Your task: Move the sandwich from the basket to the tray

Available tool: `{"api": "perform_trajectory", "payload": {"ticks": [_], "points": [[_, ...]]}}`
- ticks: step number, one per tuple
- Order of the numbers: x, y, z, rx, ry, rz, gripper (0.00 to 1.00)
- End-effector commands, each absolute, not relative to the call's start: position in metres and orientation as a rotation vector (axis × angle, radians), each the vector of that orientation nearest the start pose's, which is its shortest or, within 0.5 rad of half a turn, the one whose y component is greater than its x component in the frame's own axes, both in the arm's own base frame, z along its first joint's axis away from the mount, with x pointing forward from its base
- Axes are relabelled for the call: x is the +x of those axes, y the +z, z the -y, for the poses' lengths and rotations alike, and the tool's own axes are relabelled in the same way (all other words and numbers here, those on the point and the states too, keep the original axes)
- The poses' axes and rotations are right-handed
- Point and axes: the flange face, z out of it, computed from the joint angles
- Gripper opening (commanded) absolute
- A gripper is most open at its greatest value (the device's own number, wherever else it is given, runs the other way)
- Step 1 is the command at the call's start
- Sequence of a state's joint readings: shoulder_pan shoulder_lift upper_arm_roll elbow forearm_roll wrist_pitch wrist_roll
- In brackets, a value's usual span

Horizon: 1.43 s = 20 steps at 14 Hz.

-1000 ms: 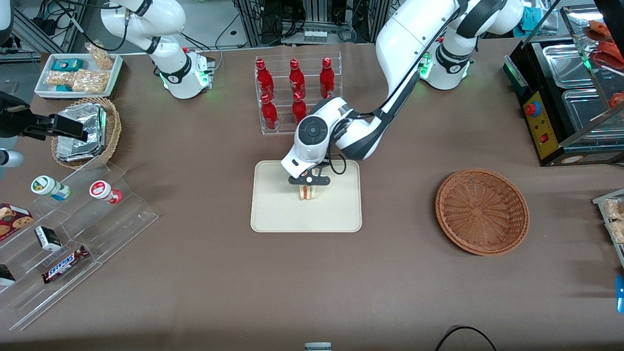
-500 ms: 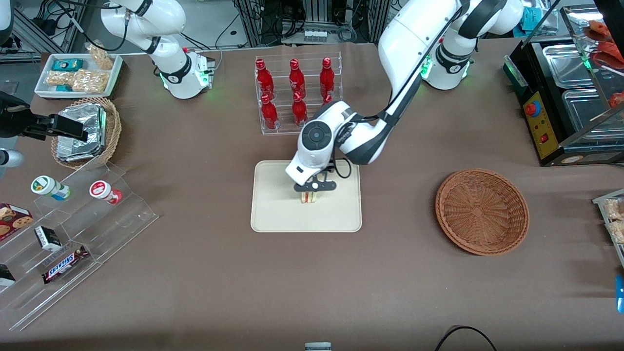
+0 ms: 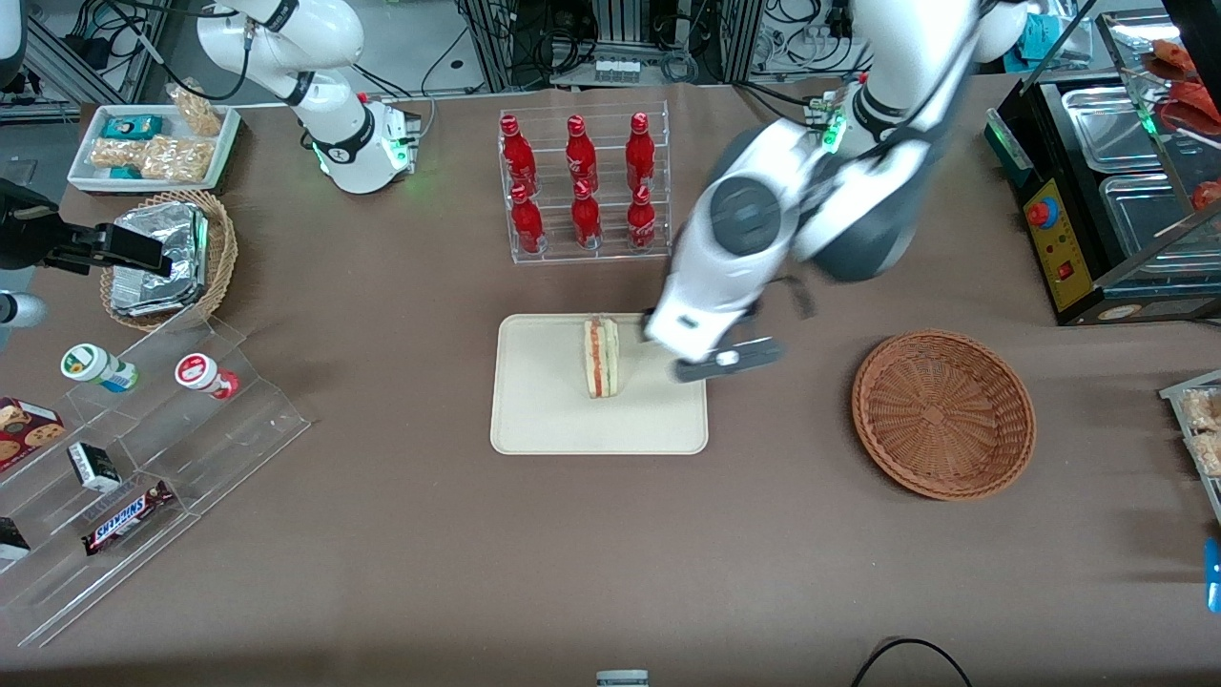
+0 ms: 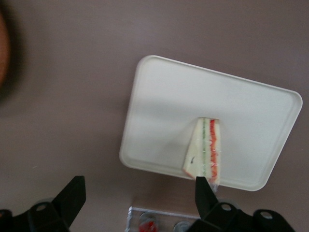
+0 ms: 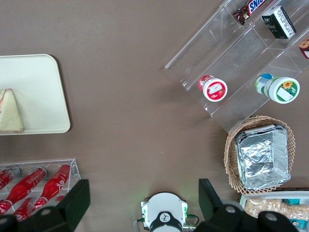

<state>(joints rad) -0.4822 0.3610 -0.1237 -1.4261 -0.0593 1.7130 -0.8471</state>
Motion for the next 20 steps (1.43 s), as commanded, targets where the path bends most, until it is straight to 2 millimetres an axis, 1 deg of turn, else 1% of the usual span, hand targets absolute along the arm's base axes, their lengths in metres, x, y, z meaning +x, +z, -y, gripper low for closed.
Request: {"api": "perform_trajectory", "payload": {"ticks": [1,2,3,4,6,7,9,10,11,13,15,17,19,20], "points": [[0.553,0.524,0.308,-3.088,0.173,0.534,1.00],[0.552,0.540,0.282,-3.051,0.155,0.532,1.00],[0.552,0.548,0.260,-3.027,0.171,0.485,1.00],[0.557,0.556,0.229,-3.023,0.201,0.444,1.00],[0.557,0.572,0.182,-3.028,0.256,0.326,1.00],[0.561,0.577,0.149,-3.036,0.283,0.271,1.00],[0.556,0.588,0.105,-3.045,0.354,0.174,1.00],[0.554,0.592,0.084,-3.045,0.381,0.192,1.00],[0.557,0.592,0.070,-3.048,0.379,0.243,1.00],[0.564,0.605,0.054,-3.060,0.326,0.274,1.00],[0.570,0.609,0.041,-3.074,0.316,0.323,1.00],[0.565,0.612,0.041,-3.068,0.326,0.335,1.00],[0.557,0.610,0.039,-3.034,0.402,0.335,1.00],[0.553,0.613,0.040,-3.035,0.396,0.333,1.00]]}}
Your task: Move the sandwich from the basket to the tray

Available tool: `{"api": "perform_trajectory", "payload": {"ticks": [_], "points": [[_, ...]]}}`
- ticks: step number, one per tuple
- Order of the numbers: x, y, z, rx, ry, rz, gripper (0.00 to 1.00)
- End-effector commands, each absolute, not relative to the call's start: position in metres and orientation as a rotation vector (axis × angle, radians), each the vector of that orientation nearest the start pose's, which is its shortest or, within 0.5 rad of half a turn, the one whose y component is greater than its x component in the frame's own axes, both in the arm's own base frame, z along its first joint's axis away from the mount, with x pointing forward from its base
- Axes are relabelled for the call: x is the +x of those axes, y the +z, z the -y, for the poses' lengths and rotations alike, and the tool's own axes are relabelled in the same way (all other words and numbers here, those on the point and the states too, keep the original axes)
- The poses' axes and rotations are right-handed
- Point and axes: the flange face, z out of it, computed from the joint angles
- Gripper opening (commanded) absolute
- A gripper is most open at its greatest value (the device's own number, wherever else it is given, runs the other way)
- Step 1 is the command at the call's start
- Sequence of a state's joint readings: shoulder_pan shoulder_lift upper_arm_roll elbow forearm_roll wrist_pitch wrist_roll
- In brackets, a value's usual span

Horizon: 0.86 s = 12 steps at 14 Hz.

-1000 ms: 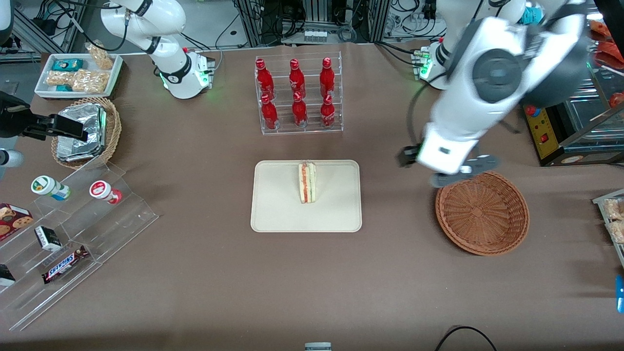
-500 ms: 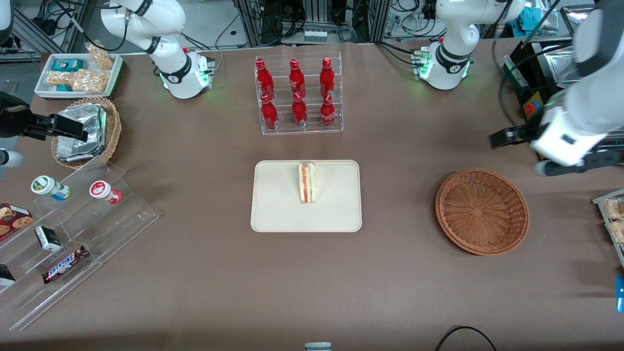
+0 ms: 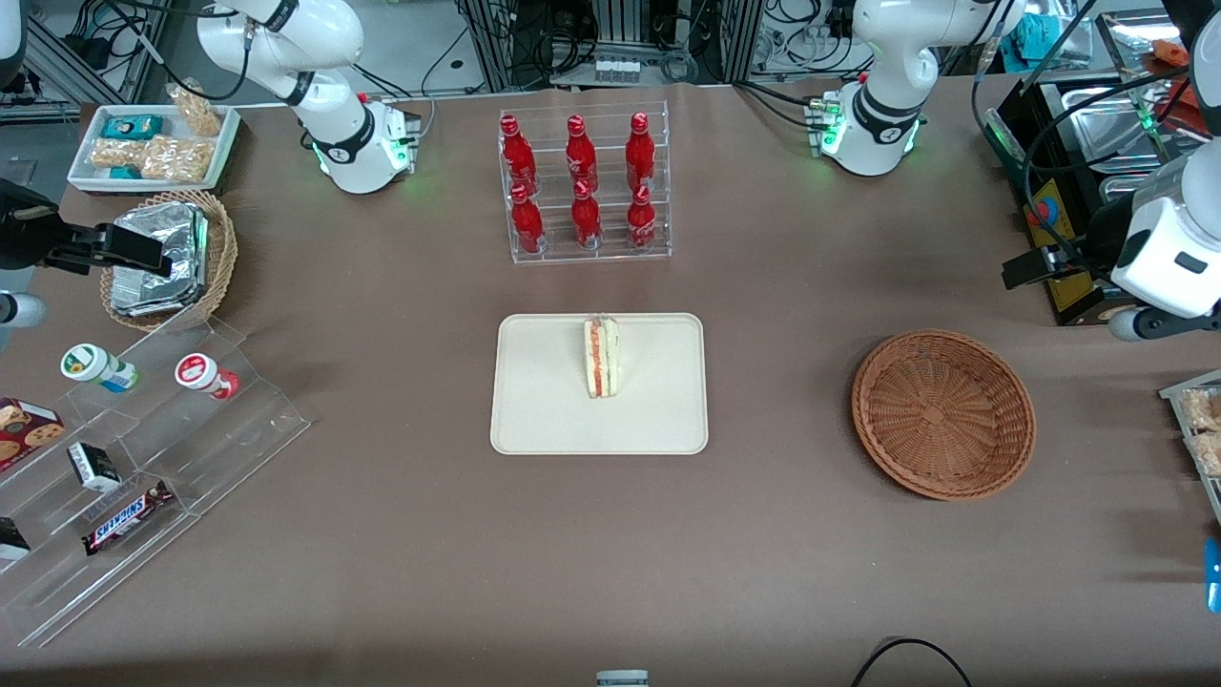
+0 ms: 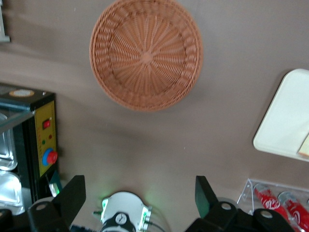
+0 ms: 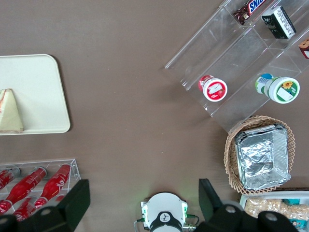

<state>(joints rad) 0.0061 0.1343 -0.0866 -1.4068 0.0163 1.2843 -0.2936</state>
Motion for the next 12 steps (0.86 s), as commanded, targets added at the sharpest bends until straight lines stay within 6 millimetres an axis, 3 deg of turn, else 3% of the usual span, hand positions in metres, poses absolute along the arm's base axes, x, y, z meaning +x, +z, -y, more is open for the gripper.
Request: {"api": "perform_trajectory", "payload": {"ticks": [1,5,12], "points": [[0.549,0.608,0.041,-3.035,0.386,0.330,1.00],[0.536,0.598,0.043,-3.052,0.258,0.329,1.00],[0.551,0.596,0.043,-3.059,0.253,0.334,1.00]]}}
